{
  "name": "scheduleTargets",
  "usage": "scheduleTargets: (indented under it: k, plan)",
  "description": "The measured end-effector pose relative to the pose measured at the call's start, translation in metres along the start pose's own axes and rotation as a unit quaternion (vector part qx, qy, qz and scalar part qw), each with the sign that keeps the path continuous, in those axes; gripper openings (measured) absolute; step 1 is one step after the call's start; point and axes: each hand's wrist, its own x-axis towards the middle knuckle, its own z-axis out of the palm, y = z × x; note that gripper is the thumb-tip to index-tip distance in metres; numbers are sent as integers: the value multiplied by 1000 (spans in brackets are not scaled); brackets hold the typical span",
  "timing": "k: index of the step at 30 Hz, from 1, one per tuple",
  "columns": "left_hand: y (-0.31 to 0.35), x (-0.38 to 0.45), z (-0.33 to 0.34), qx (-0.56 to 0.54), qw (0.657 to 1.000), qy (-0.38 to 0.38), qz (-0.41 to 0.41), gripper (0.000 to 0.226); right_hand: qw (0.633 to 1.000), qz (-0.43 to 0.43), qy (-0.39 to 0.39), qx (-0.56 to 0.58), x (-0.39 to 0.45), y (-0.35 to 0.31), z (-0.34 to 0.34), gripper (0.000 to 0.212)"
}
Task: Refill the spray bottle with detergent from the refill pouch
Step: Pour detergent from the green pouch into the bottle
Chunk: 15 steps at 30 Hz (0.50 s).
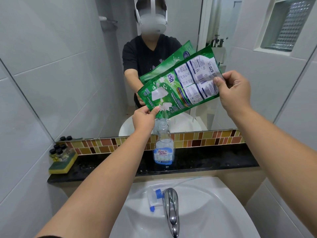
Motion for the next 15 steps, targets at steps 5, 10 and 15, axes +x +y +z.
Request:
scheduleTargets:
  k: [5,10,15]
  plan:
    - [3,-4,2,26,999,28,6,20,1000,-5,2,-3,-1,-3,-1,19]
    - [6,-7,1,39,999,35,13,20,1000,-6,2,-6,-3,-3,1,16]
    - [7,-9,-1,41,998,39,14,21,1000,-2,-1,-7,-1,-1,3,14]
